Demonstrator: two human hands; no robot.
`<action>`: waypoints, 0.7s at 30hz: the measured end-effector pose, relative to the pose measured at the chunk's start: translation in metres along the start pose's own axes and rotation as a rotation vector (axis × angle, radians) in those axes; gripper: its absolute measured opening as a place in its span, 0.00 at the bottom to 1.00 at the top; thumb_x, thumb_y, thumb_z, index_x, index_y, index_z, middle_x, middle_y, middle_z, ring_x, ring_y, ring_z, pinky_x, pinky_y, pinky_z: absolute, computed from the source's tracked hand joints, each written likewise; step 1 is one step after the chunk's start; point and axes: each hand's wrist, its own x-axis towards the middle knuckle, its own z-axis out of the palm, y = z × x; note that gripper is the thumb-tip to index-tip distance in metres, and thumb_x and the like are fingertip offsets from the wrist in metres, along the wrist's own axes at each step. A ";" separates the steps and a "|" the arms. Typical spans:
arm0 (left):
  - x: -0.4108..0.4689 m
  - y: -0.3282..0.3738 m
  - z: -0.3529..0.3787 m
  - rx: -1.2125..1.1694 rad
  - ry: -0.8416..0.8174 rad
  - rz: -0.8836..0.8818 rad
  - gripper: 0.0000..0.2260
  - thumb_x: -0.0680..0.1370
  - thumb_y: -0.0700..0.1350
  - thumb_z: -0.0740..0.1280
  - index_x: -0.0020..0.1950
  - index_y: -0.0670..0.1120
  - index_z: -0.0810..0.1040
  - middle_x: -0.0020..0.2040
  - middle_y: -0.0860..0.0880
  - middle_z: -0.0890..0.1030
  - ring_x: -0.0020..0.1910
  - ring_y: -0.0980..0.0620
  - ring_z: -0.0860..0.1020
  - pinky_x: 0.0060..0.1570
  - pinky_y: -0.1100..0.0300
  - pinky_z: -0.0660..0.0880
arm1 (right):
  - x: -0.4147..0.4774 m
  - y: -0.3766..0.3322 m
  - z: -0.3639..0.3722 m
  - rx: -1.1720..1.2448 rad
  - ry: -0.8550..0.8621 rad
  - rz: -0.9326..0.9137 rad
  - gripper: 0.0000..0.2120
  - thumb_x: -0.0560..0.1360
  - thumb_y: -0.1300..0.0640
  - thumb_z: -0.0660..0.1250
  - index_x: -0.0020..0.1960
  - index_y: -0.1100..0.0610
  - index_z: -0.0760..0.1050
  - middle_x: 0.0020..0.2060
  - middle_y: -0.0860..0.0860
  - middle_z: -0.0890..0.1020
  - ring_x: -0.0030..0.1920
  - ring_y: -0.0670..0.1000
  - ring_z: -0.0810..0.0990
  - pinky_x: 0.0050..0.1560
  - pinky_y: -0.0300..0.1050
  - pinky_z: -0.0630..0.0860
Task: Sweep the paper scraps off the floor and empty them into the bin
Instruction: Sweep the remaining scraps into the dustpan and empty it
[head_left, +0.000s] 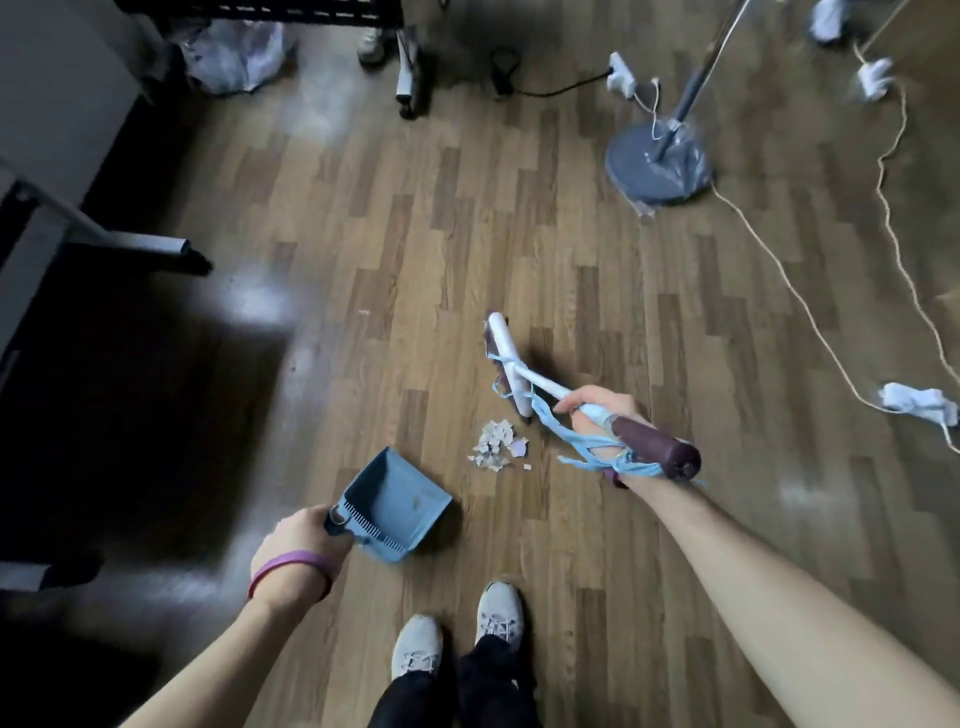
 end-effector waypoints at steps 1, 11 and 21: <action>0.008 0.005 0.000 0.014 -0.003 0.013 0.06 0.73 0.53 0.66 0.39 0.53 0.76 0.38 0.50 0.81 0.39 0.47 0.79 0.40 0.59 0.77 | 0.007 0.005 0.004 0.017 0.017 0.015 0.12 0.71 0.65 0.63 0.38 0.51 0.80 0.27 0.46 0.77 0.25 0.40 0.73 0.28 0.27 0.67; 0.072 0.020 0.021 0.212 -0.055 0.210 0.08 0.73 0.52 0.62 0.42 0.51 0.79 0.40 0.48 0.83 0.42 0.43 0.80 0.37 0.60 0.74 | 0.026 0.070 0.061 -0.009 -0.067 0.254 0.10 0.70 0.66 0.68 0.36 0.53 0.78 0.37 0.50 0.78 0.36 0.50 0.75 0.37 0.35 0.71; 0.095 -0.006 0.028 0.210 -0.064 0.325 0.09 0.73 0.52 0.64 0.44 0.50 0.80 0.42 0.48 0.83 0.41 0.43 0.81 0.41 0.58 0.78 | -0.040 0.067 0.163 -0.174 0.134 -0.037 0.09 0.68 0.70 0.66 0.37 0.60 0.82 0.53 0.66 0.79 0.55 0.53 0.76 0.42 0.20 0.65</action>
